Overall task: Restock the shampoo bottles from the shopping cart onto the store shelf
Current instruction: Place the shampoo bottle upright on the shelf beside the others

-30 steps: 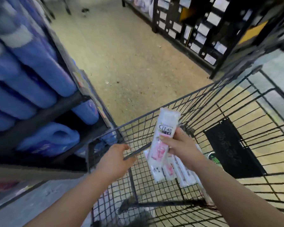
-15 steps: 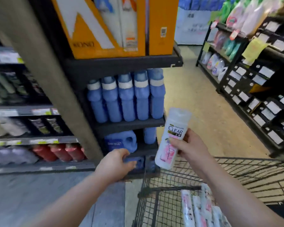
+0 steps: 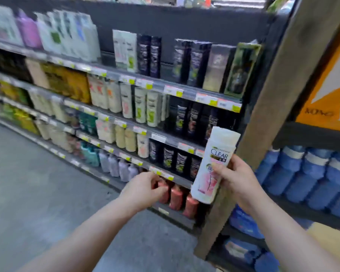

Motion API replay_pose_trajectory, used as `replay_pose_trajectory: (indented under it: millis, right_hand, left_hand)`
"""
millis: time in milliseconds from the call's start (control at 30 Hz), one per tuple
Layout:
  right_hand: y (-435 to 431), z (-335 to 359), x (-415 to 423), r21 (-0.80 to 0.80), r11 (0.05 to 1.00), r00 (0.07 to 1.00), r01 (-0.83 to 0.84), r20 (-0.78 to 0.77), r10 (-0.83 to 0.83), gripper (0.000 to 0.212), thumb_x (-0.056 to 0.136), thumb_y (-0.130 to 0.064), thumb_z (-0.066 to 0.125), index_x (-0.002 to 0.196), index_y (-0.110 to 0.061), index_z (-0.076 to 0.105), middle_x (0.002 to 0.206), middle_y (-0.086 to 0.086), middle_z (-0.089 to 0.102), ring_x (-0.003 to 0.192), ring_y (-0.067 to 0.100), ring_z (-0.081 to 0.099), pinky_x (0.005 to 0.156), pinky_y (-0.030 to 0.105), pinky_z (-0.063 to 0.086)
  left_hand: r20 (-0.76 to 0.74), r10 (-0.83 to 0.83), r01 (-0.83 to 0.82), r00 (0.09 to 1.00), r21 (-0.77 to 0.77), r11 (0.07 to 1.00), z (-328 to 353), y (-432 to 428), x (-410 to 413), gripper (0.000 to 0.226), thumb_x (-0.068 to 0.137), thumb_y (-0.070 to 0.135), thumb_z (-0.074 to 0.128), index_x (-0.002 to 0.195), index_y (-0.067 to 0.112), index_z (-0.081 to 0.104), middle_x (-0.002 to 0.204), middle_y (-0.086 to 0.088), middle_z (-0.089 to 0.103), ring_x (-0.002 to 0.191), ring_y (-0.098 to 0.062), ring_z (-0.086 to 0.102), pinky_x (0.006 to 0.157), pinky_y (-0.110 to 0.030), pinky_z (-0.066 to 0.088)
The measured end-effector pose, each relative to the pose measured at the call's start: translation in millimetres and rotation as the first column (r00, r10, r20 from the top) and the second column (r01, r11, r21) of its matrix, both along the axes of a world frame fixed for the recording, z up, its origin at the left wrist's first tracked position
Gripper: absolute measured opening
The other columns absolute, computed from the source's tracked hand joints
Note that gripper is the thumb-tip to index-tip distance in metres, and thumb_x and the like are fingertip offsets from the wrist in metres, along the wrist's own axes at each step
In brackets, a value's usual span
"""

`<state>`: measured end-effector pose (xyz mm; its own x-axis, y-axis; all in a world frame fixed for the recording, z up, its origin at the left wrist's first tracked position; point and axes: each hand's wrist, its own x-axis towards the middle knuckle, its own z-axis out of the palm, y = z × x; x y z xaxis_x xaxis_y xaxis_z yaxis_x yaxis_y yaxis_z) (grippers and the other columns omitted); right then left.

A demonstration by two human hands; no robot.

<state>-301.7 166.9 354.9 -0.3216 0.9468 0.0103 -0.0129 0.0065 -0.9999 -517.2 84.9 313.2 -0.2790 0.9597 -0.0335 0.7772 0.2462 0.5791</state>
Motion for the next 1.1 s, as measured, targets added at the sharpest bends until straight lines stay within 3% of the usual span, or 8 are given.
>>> replay_pose_trajectory:
  millis: [67,167,367,433,533,733,1000,1100]
  right_hand:
    - [-3.6,4.9,-54.2,0.006,0.998,0.998,-0.058,-0.011,0.058,0.02,0.084,-0.005,0.064,0.094,-0.022,0.063,0.091,-0.001,0.071,0.08,0.014,0.067,0.067,0.029,0.051]
    - [-9.3,16.1,-123.1,0.031,0.99,0.991,-0.136,-0.006,0.136,0.018,0.081,-0.006,0.067,0.091,-0.021,0.066,0.085,-0.004,0.073,0.077,0.011,0.067,0.065,0.027,0.052]
    - [4.6,26.3,-227.2,0.035,0.975,0.975,-0.221,0.015,0.221,0.021,0.081,-0.005,0.067,0.098,-0.017,0.064,0.095,0.001,0.072,0.086,0.016,0.067,0.078,0.032,0.053]
    - [16.1,28.3,-257.1,0.04,0.97,0.971,-0.24,0.023,0.239,0.022,0.081,-0.005,0.067,0.099,-0.016,0.065,0.096,0.002,0.072,0.089,0.018,0.066,0.082,0.035,0.053]
    - [41.3,30.0,-303.7,0.054,0.963,0.964,-0.265,0.018,0.264,0.022,0.08,-0.005,0.067,0.099,-0.016,0.065,0.098,0.003,0.072,0.09,0.018,0.067,0.082,0.034,0.054]
    - [106.9,28.2,-406.4,0.06,0.955,0.955,-0.29,-0.05,0.293,0.026,0.08,-0.003,0.067,0.103,-0.013,0.063,0.095,0.001,0.072,0.081,0.01,0.067,0.063,0.019,0.053]
    - [194.2,51.4,-507.4,0.102,0.953,0.956,-0.285,-0.039,0.29,0.026,0.08,0.0,0.067,0.097,-0.019,0.061,0.088,-0.004,0.069,0.069,-0.002,0.066,0.056,0.014,0.05]
    - [220.1,57.7,-524.0,0.128,0.958,0.966,-0.258,0.005,0.26,0.031,0.081,-0.002,0.067,0.105,-0.02,0.061,0.097,-0.002,0.071,0.089,0.01,0.068,0.07,0.022,0.053]
  left_hand:
    - [0.006,0.064,-0.064,0.998,0.008,0.998,3.3,-14.4,-49.3,0.024,0.083,0.044,0.061,0.085,0.021,0.057,0.088,-0.001,0.064,0.091,-0.022,0.06,0.073,-0.03,0.043]
    - [0.001,0.164,-0.164,0.987,0.021,0.986,8.3,-33.4,-110.4,0.036,0.083,0.045,0.061,0.109,0.02,0.062,0.105,0.002,0.065,0.098,-0.018,0.06,0.078,-0.027,0.044]
    - [0.045,0.293,-0.294,0.955,0.015,0.956,7.9,-44.7,-201.8,0.035,0.082,0.045,0.062,0.101,0.015,0.063,0.101,0.002,0.066,0.094,-0.019,0.061,0.081,-0.03,0.048]
    - [0.029,0.327,-0.327,0.945,0.015,0.945,8.5,-38.2,-228.9,0.04,0.083,0.046,0.062,0.108,0.016,0.063,0.108,0.001,0.064,0.099,-0.019,0.06,0.082,-0.027,0.045]
    - [-0.007,0.35,-0.35,0.937,0.029,0.936,12.3,-19.2,-272.2,0.039,0.084,0.044,0.061,0.109,0.014,0.061,0.11,-0.002,0.064,0.099,-0.02,0.059,0.083,-0.029,0.046]
    - [-0.097,0.363,-0.364,0.927,0.01,0.931,26.8,45.9,-358.6,0.034,0.084,0.046,0.058,0.1,0.017,0.059,0.101,0.001,0.063,0.093,-0.019,0.058,0.081,-0.032,0.048]
    - [-0.088,0.324,-0.32,0.942,0.057,0.946,58.6,138.9,-456.3,0.045,0.086,0.049,0.056,0.122,0.022,0.055,0.12,0.003,0.054,0.107,-0.015,0.054,0.091,-0.03,0.045]
    - [-0.066,0.284,-0.283,0.956,0.029,0.959,57.1,174.2,-478.7,0.047,0.086,0.05,0.055,0.126,0.024,0.052,0.124,0.004,0.049,0.111,-0.015,0.052,0.094,-0.029,0.043]
